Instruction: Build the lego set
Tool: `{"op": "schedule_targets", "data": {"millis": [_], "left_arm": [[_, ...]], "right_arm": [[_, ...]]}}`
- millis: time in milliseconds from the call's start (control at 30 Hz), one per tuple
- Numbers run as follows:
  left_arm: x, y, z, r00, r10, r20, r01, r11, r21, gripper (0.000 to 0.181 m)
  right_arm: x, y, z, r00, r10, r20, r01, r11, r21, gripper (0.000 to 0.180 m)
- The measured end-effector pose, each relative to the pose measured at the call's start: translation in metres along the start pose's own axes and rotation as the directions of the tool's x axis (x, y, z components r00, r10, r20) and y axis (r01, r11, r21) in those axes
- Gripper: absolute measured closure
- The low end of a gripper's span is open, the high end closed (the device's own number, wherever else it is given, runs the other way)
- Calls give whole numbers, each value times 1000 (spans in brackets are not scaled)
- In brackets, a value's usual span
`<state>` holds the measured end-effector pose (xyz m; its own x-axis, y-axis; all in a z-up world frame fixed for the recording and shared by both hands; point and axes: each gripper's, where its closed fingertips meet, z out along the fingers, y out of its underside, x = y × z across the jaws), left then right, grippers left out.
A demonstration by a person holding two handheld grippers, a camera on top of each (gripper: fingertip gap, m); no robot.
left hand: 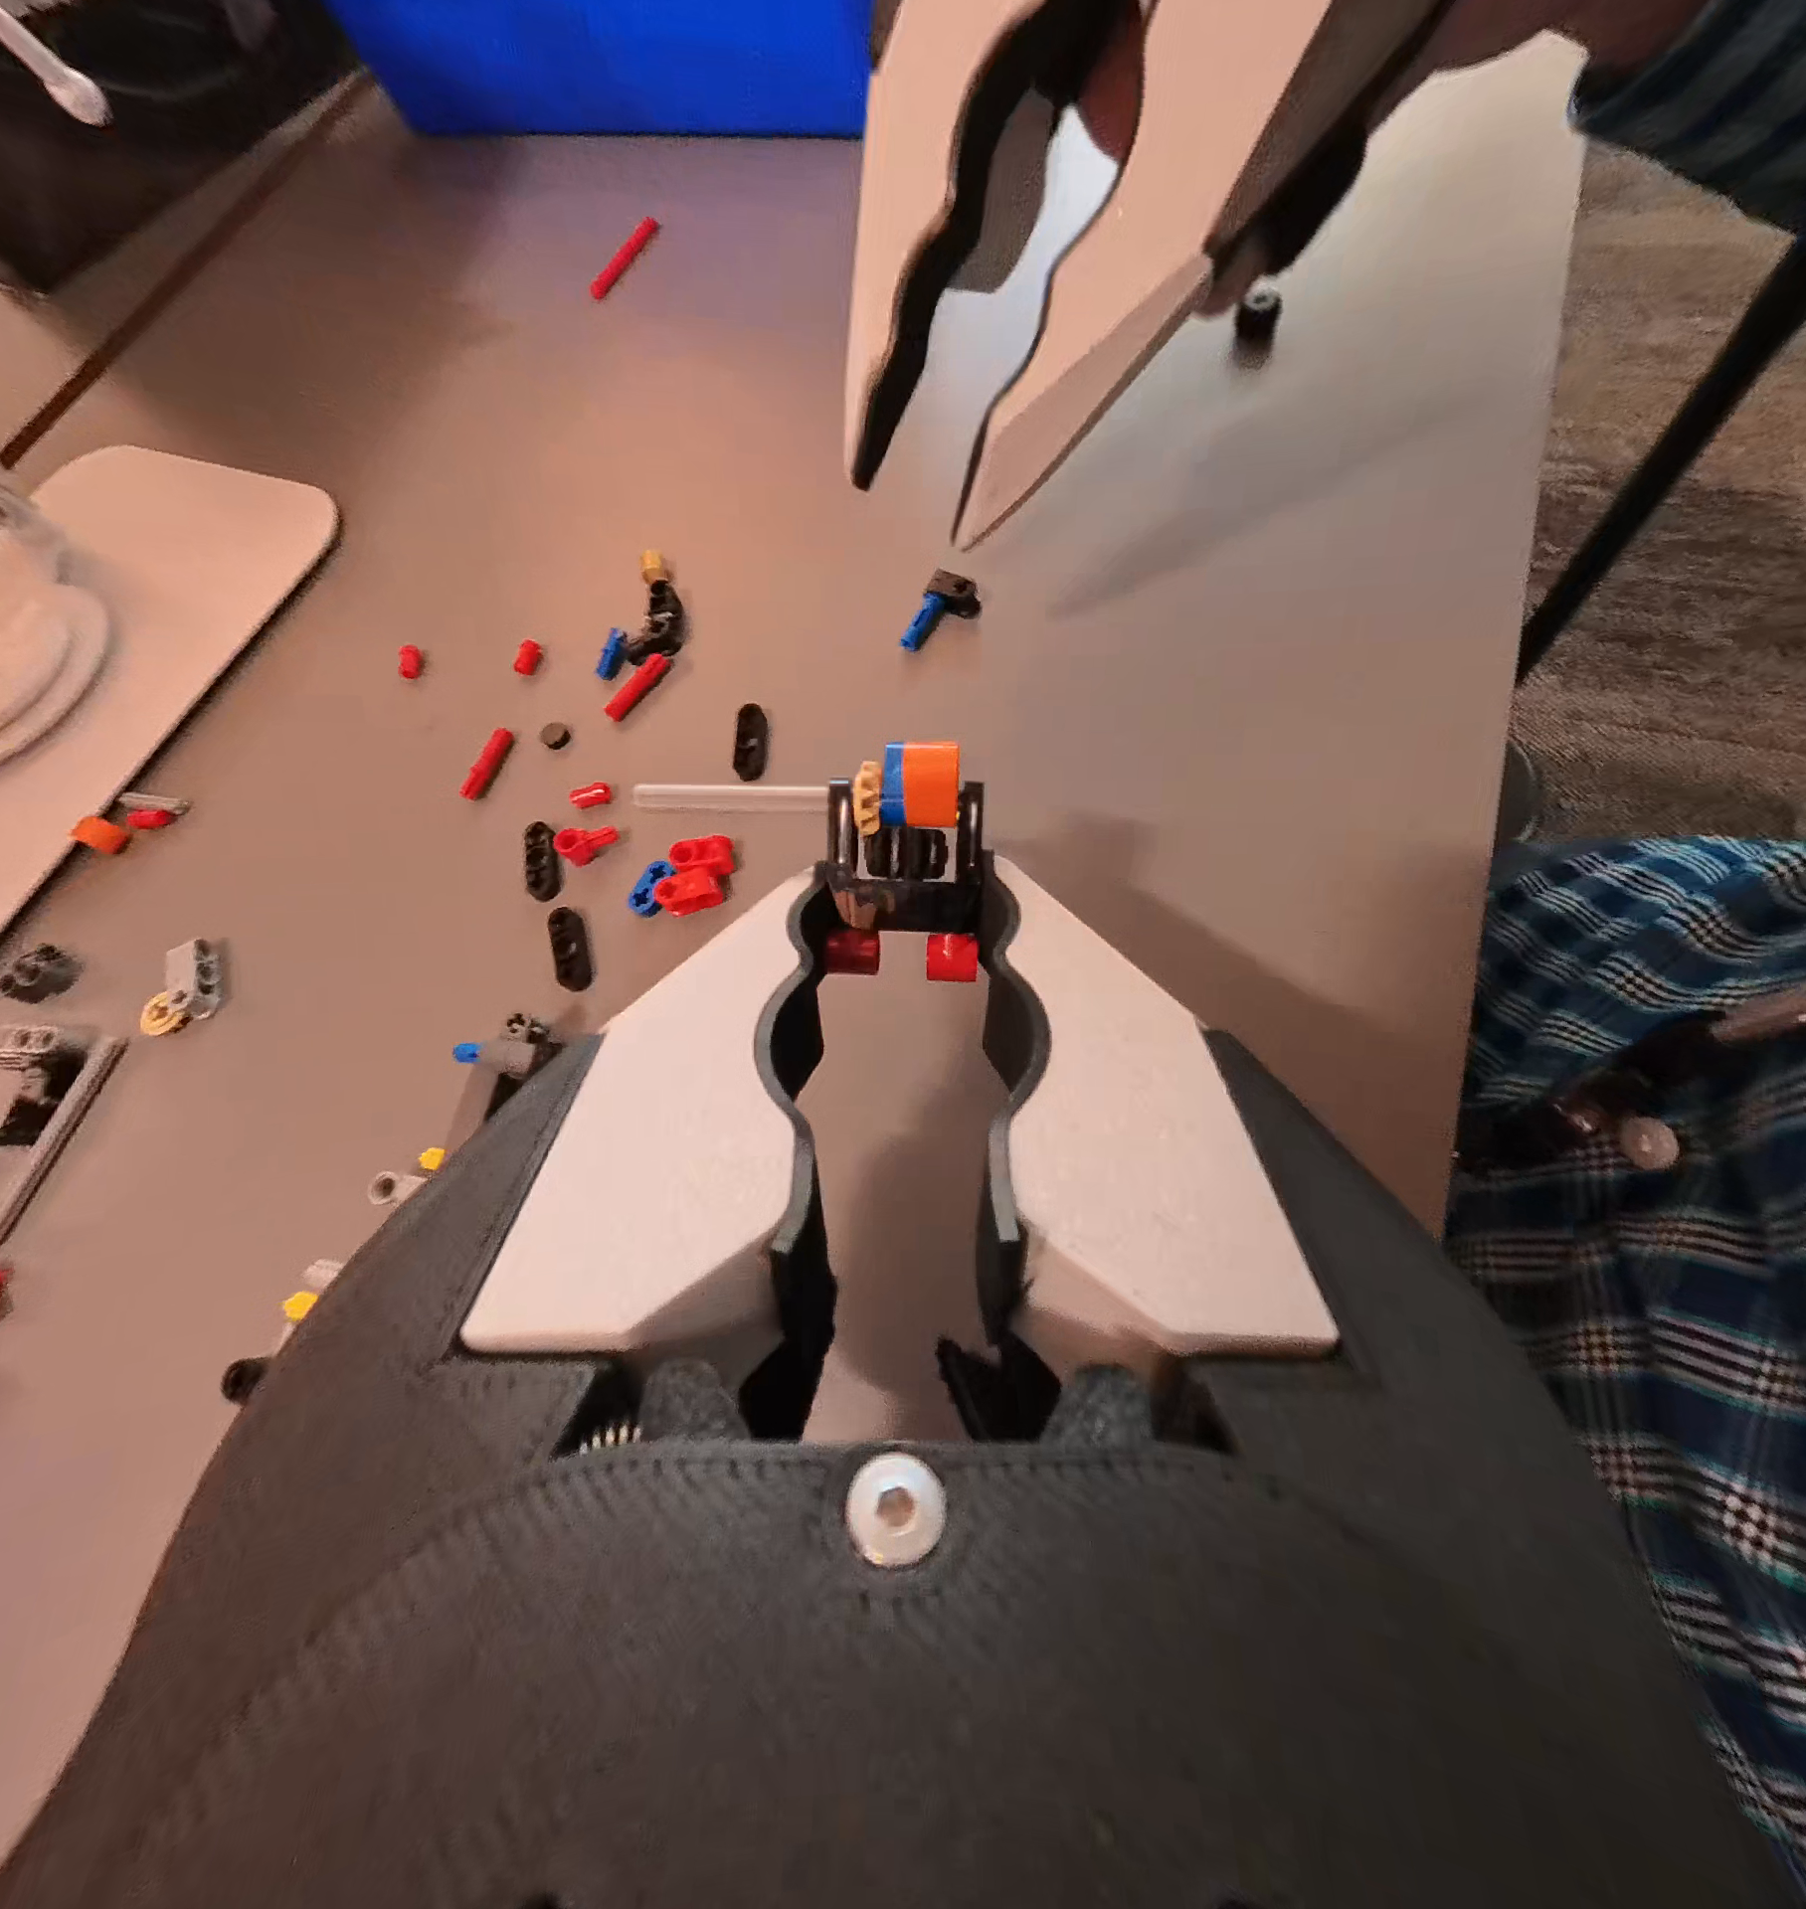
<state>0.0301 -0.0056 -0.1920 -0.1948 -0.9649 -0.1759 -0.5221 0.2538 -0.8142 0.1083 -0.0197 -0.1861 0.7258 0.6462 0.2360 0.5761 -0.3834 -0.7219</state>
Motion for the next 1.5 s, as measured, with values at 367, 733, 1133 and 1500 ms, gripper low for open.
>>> {"op": "schedule_targets", "data": {"millis": [367, 733, 1133, 1500], "left_arm": [[-91, -3, -67, 962, 3, 274, -12, 999, 33, 156], [-162, 44, -82, 933, -83, 350, 94, 995, -16, 155], [-173, 53, -83, 935, -178, 308, 171, 984, 49, 155], [-177, 55, -85, 930, -209, 303, 198, 978, 67, 155]], "right_arm": [[45, -56, 49, 996, -91, 12, 91, 995, -27, 160], [90, -112, 148, 989, -124, 77, 128, 990, -50, 161], [104, -101, 197, 992, -37, 124, 56, 986, -158, 161], [105, -96, 213, 976, 106, 192, -68, 978, -198, 177]]}}
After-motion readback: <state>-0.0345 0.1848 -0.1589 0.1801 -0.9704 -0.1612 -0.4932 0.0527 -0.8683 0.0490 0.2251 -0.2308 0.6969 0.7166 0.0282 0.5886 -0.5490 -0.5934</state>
